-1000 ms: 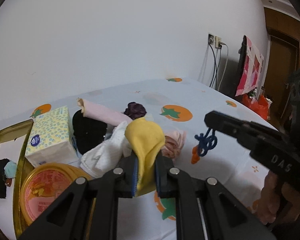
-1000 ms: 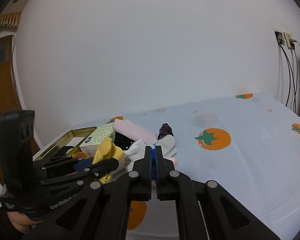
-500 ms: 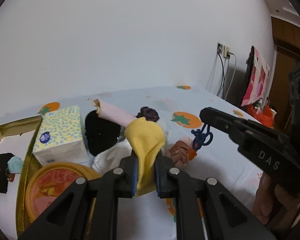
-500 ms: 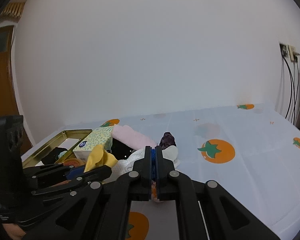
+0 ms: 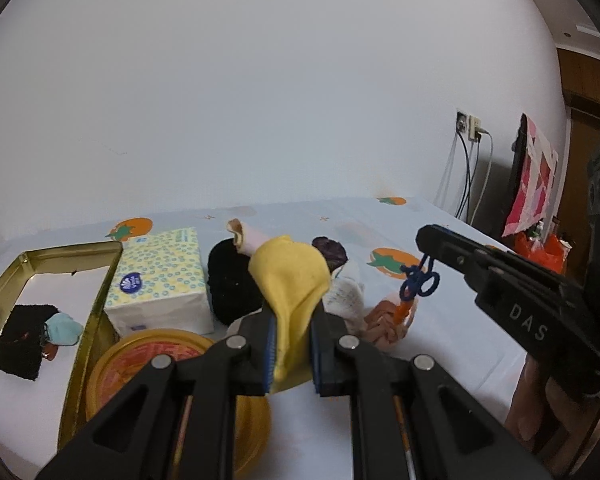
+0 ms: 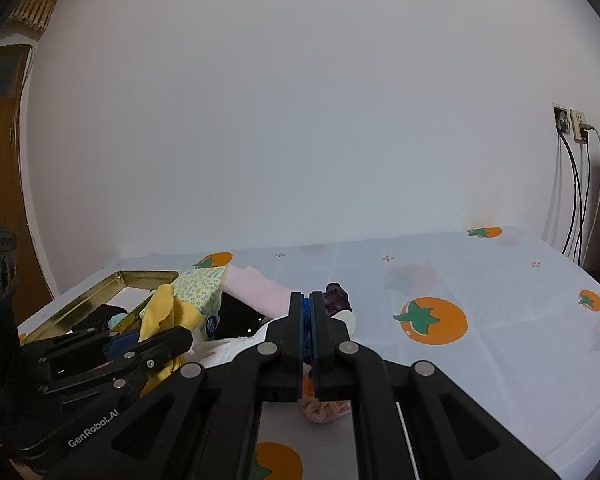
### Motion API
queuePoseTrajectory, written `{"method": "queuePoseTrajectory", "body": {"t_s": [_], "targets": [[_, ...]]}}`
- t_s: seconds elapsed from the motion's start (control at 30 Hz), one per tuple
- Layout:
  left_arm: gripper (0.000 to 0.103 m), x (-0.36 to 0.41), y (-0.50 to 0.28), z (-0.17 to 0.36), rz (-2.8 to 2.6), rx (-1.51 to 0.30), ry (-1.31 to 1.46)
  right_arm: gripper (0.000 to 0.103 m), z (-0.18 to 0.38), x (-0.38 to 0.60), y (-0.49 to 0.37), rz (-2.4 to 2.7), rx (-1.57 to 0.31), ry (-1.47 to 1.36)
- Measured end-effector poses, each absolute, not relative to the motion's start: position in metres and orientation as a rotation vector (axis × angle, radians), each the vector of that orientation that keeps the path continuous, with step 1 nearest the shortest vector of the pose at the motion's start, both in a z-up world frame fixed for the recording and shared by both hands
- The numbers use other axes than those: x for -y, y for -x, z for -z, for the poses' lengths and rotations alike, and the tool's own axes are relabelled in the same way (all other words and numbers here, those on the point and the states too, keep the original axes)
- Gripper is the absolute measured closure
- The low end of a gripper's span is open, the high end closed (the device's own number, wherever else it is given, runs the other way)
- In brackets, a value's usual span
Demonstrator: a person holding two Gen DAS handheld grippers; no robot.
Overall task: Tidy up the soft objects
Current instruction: 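Lift the yellow cloth with left tool while right lifts blue cord charm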
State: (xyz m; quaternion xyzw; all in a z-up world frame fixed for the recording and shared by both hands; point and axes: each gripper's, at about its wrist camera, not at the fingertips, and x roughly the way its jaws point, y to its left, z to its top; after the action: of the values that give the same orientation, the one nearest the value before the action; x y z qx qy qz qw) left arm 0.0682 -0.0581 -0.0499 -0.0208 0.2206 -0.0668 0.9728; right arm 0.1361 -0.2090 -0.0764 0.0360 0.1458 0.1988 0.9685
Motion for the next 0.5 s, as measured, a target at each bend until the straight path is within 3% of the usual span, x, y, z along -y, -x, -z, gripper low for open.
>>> {"method": "queuePoseTrajectory", "body": {"t_s": [0.5], "targets": [[0.092, 0.042, -0.059, 0.047, 0.046, -0.408, 0.026, 0.1, 0.074, 0.193, -0.132, -0.398, -0.256, -0.022]]}}
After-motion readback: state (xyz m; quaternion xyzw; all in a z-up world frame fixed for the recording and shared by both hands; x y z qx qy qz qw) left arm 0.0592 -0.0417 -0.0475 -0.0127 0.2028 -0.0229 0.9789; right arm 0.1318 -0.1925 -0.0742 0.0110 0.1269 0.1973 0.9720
